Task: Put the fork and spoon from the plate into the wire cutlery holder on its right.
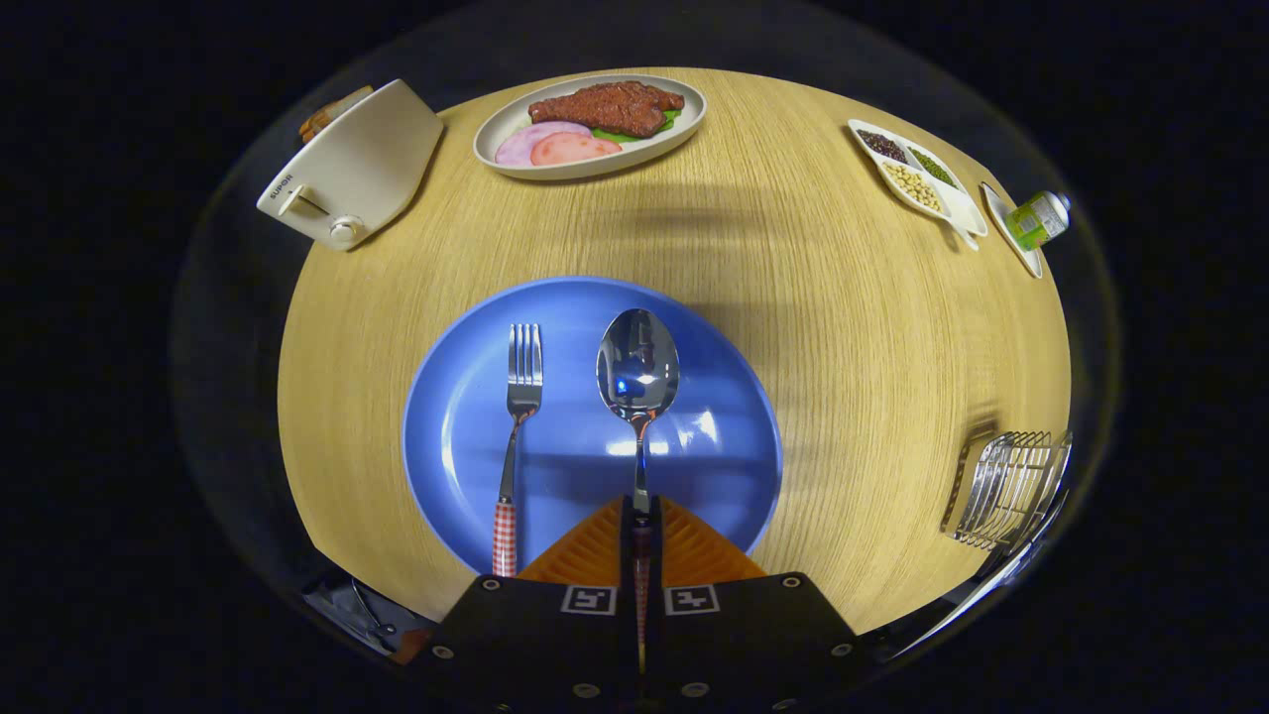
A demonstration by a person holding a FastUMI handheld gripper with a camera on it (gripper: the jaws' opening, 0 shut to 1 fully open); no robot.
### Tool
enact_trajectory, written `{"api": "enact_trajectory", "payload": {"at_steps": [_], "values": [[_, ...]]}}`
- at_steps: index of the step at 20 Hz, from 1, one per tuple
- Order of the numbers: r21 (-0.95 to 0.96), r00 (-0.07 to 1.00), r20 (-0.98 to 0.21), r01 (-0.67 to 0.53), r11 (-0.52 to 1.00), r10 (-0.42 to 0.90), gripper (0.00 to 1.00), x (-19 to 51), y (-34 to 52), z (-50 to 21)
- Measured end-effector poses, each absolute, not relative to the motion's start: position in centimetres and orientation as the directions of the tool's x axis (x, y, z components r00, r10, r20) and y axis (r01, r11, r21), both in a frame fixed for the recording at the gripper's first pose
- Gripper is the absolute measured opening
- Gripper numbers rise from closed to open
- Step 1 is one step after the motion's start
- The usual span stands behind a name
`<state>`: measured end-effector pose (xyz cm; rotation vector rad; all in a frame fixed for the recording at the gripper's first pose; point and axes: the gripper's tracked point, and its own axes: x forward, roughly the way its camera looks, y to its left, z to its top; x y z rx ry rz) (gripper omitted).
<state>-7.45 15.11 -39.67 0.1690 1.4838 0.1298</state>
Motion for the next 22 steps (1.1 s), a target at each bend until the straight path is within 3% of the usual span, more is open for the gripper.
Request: {"api": "enact_trajectory", "payload": {"at_steps": [7,11,17,22], "values": [[0.199,0.189,-0.965,0.087,0.976,0.18,0.03,-9.1,8.4,-33.6],[0.178,0.195,-0.97,0.147,0.973,0.148,0.03,-12.1,1.7,-30.9],[0.118,0.105,-0.99,0.199,0.973,0.098,0.03,-17.4,-7.2,-29.9],[0.124,-0.007,-0.992,0.162,0.979,0.127,0.03,-19.6,-10.7,-30.2]]}}
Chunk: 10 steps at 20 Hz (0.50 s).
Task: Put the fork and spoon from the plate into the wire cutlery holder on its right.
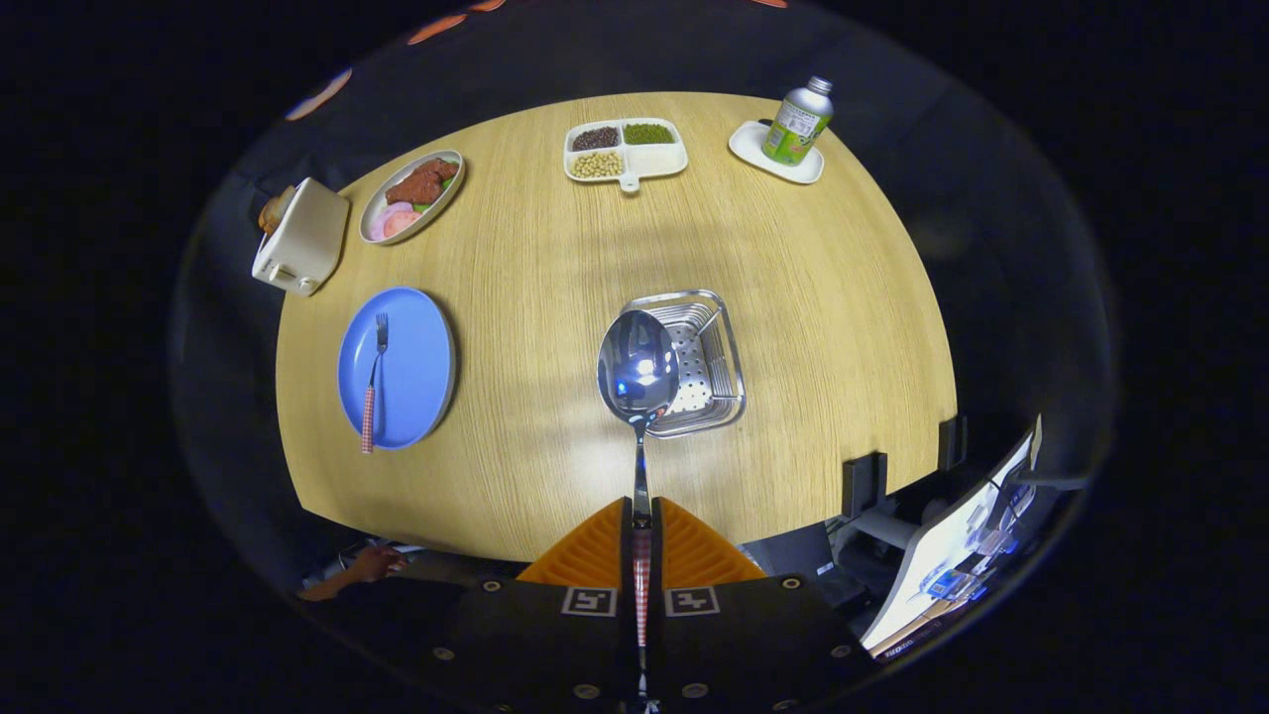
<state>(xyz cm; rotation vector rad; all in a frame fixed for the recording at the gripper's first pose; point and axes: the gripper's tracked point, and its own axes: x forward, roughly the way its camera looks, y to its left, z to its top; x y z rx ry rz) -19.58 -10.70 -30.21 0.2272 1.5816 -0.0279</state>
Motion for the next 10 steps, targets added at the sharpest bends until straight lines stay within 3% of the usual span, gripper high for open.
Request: {"api": "enact_trajectory", "payload": {"at_steps": [10], "values": [[0.187,-0.288,-0.939,0.033,0.982,0.188,0.03,-20.6,-14.0,-32.1]]}}
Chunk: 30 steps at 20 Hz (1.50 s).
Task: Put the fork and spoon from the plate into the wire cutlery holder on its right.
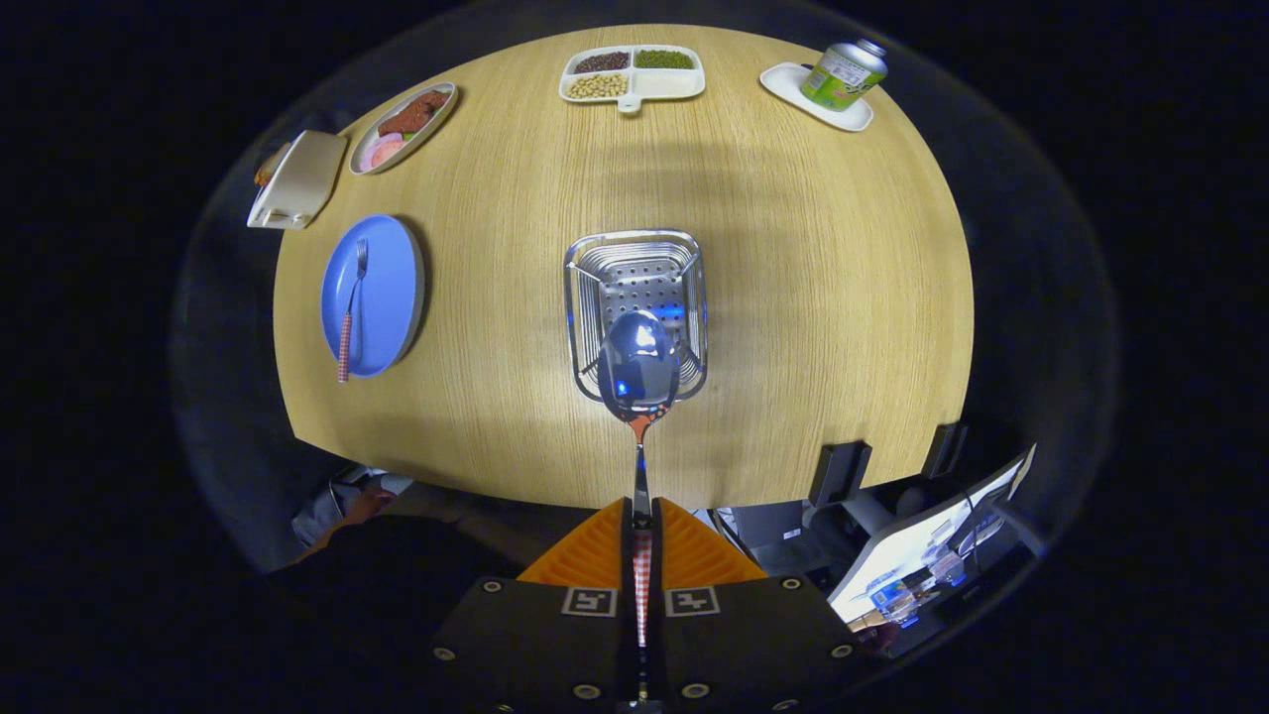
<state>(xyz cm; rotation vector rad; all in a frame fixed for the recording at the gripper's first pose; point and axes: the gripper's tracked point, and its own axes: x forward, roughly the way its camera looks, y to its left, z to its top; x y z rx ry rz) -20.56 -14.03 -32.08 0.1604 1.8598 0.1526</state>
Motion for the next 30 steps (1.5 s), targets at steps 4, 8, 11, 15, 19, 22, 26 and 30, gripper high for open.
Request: {"api": "enact_trajectory", "payload": {"at_steps": [4,8,11,15,19,22,26,30], "values": [[0.203,-0.368,-0.912,-0.028,0.979,0.179,0.03,-20.3,-14.1,-33.2],[0.216,-0.429,-0.886,-0.041,0.975,0.178,0.04,-19.8,-13.8,-34.1],[0.215,-0.43,-0.884,-0.021,0.976,0.185,0.03,-19.0,-14.2,-34.4],[0.218,-0.412,-0.889,0.0,0.976,0.198,0.09,-17.9,-14.5,-34.1],[0.21,-0.403,-0.895,-0.007,0.978,0.19,0.11,-17.0,-14.8,-34.4],[0.241,-0.371,-0.899,0.027,0.97,0.234,0.14,-16.1,-14.2,-33.4],[0.21,-0.254,-0.944,0.035,0.977,0.212,0.26,-13.9,-14.5,-32.5],[0.192,-0.031,-0.981,0.036,0.981,0.193,0.45,-10.6,-13.4,-30.7]]}}
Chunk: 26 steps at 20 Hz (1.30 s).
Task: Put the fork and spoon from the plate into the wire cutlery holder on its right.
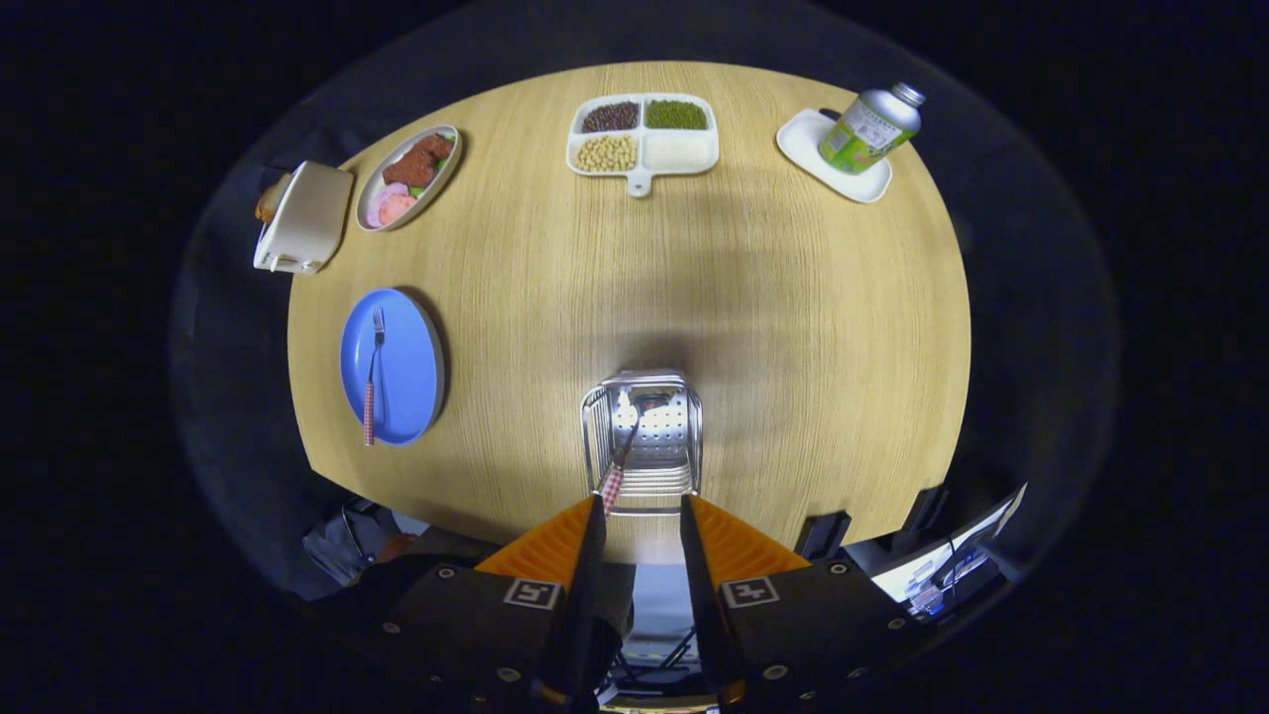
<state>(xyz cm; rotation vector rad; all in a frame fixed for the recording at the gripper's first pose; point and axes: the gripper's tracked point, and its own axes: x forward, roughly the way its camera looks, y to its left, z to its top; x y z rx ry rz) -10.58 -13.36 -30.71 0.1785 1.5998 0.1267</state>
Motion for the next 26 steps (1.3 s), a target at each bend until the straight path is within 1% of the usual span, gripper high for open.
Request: {"api": "enact_trajectory", "payload": {"at_steps": [1,2,5,7,10,14,16,19,26], "values": [[0.191,0.033,-0.981,0.036,0.981,0.19,0.54,-9.9,-12.6,-30.3],[0.201,0.103,-0.975,0.035,0.979,0.197,0.57,-9.1,-11.7,-29.8],[0.228,0.322,-0.924,0.037,0.973,0.205,0.76,-6.2,-8.9,-27.7],[0.236,0.476,-0.858,0.036,0.971,0.191,0.83,-4.1,-7.0,-25.9],[0.251,0.655,-0.737,0.038,0.967,0.166,0.85,-2.1,-4.3,-23.4],[0.149,0.835,-0.543,-0.007,0.989,0.088,0.86,-0.3,-2.0,-19.6],[0.111,0.89,-0.45,-0.024,0.994,0.072,0.88,0.1,0.0,-17.4],[0.084,0.92,-0.384,-0.048,0.995,0.076,0.88,0.2,3.0,-16.2],[0.117,0.907,-0.405,-0.074,0.99,0.116,0.88,0.5,8.8,-17.3]]}}
